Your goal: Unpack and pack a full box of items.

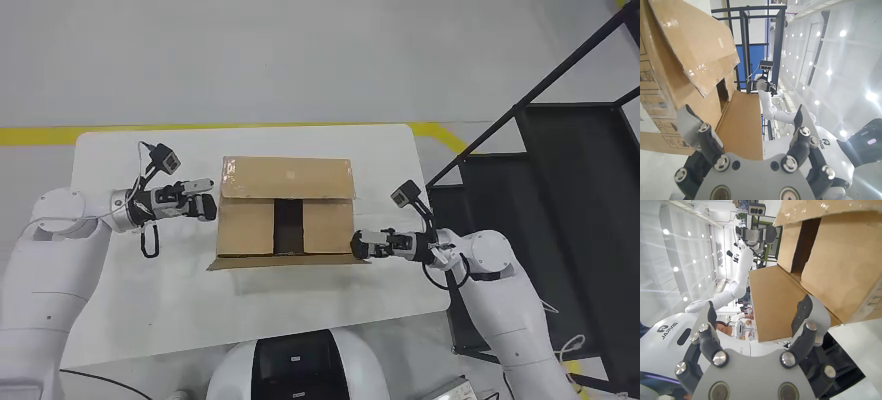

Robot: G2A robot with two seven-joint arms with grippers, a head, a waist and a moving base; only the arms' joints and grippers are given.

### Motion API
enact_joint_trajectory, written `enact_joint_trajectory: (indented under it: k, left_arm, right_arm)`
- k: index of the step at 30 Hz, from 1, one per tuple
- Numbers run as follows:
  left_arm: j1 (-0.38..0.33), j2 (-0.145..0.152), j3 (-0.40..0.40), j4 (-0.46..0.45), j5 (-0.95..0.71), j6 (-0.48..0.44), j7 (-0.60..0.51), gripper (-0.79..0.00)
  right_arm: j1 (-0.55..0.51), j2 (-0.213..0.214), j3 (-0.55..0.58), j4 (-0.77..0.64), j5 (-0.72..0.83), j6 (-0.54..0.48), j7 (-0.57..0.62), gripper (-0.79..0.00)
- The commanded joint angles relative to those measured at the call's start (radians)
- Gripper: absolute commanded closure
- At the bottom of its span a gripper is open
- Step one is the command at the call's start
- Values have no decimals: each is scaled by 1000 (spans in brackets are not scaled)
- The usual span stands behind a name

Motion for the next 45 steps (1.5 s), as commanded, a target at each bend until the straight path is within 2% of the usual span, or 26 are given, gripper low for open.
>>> enact_joint_trajectory:
  k: [1,9,15,21,30,35,45]
  left_arm:
    - [-9,-4,17,12,17,1,14,-785]
    - [-42,-34,85,81,24,-141,74,-785]
    - [-78,-56,104,130,-110,-197,-3,-785]
    - [-113,-66,121,145,-114,-190,-18,-785]
    - [-157,-97,179,237,-103,-194,13,-785]
    - [-171,-106,180,272,-124,-207,7,-785]
    - [-151,-105,159,254,-152,-199,-10,-785]
  right_arm:
    - [-12,3,2,-17,7,8,17,-785]
    - [-53,19,9,-78,-6,35,55,-785]
    - [-97,31,12,-130,28,73,136,-785]
    - [-95,41,8,-121,49,90,172,-785]
    - [-90,52,2,-123,102,98,202,-785]
    - [-103,59,8,-135,132,100,219,-785]
    - [-107,69,-6,-144,158,101,227,-785]
